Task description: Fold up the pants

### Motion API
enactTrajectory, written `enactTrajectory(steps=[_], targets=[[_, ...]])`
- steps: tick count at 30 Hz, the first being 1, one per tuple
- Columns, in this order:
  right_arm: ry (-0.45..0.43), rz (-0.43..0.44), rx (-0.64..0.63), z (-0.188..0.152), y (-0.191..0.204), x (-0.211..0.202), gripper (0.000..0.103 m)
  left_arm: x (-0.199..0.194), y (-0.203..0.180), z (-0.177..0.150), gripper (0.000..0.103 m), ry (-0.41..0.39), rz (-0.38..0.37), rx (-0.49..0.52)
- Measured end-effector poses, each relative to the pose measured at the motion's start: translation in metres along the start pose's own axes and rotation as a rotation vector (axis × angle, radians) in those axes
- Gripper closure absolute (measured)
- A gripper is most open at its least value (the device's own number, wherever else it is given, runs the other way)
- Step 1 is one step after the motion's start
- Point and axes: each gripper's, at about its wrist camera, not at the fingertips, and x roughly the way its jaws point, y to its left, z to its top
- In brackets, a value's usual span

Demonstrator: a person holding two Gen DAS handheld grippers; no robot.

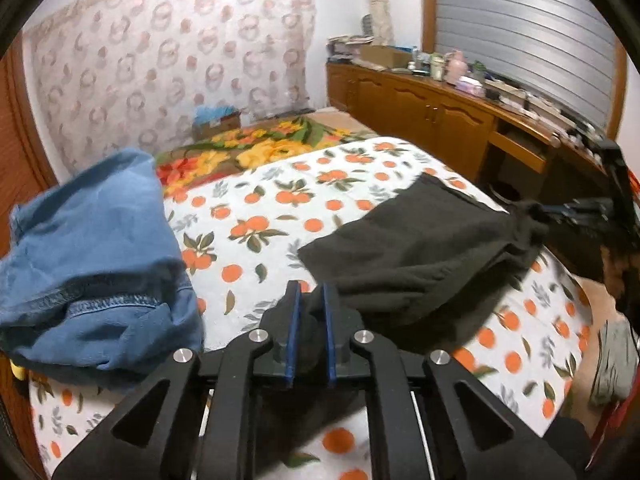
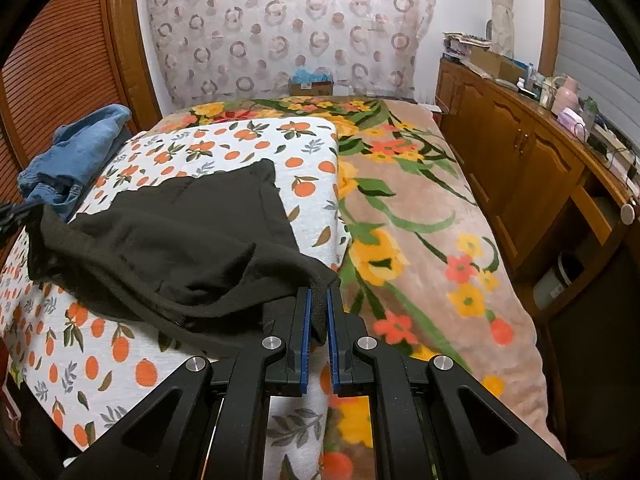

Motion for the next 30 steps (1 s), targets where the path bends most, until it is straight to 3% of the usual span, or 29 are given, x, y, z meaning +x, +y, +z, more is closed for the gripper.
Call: enactTrajectory(steps=[3, 11, 17, 30], targets=[[0.006, -0.002, 0.008, 0.000, -0.002, 0.002, 0.096, 0.007, 0.006, -0.005, 0.089, 0.019, -0.016, -0.039], [0.008, -0.007, 0.000, 0.001, -0.002, 0.002, 0.096, -0.003, 0.011, -0.018, 0.064, -0.005, 0.006, -0.056], [-0.015, -0.009, 0.001, 0.005, 0.000, -0.002, 0.096, -0.008, 0.022, -0.016, 0.063, -0.019, 0.027, -0.066], [-0.180, 0.047, -0.009, 0.034, 0.018, -0.048, 0.096, -0.059, 0.023, -0.015, 0.056, -0.107, -0.008, -0.061]])
